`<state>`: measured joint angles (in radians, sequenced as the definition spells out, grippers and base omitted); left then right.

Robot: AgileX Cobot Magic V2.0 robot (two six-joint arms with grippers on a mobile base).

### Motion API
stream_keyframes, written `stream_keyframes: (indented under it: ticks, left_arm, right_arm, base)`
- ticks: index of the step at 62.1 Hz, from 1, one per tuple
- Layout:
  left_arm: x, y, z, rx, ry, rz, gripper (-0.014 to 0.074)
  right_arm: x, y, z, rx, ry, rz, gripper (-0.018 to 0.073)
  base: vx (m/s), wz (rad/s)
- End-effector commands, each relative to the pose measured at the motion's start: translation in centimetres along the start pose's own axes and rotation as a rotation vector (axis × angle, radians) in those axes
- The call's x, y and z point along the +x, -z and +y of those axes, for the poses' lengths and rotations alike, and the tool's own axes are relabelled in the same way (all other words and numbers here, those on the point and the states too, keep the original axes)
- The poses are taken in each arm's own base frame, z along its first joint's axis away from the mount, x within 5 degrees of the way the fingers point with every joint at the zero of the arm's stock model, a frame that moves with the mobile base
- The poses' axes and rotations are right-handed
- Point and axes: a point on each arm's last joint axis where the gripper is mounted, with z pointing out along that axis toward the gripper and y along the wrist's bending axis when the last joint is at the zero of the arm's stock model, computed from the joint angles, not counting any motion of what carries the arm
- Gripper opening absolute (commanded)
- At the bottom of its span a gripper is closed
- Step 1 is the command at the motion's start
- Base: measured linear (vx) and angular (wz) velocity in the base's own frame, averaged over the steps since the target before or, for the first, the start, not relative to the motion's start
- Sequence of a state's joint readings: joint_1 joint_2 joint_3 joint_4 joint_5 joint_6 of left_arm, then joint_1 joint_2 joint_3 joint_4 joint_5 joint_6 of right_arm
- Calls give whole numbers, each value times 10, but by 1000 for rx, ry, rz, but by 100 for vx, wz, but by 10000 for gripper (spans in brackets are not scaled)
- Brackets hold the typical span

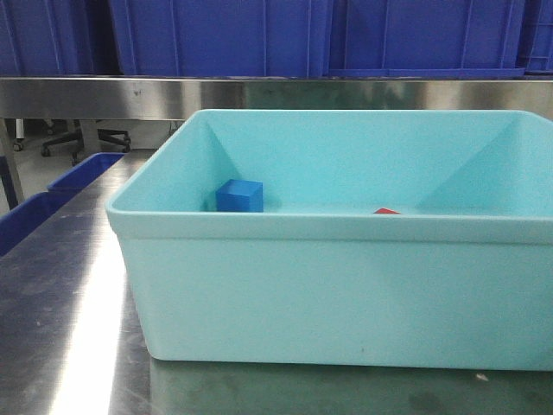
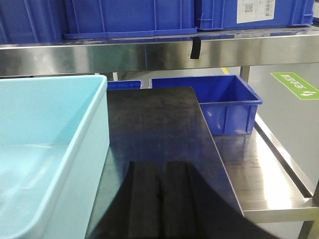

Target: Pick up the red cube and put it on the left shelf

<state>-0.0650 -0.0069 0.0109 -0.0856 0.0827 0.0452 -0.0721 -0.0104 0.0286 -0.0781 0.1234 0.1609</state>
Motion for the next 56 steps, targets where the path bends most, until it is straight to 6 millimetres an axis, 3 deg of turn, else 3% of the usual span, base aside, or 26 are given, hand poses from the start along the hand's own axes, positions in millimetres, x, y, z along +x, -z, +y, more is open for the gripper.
stream_keyframes:
  ticks: [1,56]
  left_arm:
    - [0,1,0,2,7,-75,102]
    - [0,1,0,2,7,-75,101]
  right_arm:
    - [-16,3,2,-16,18,-125,116]
    - [-18,4,2,-18,22,-146,116]
  base:
    - [0,0]
    - [0,2]
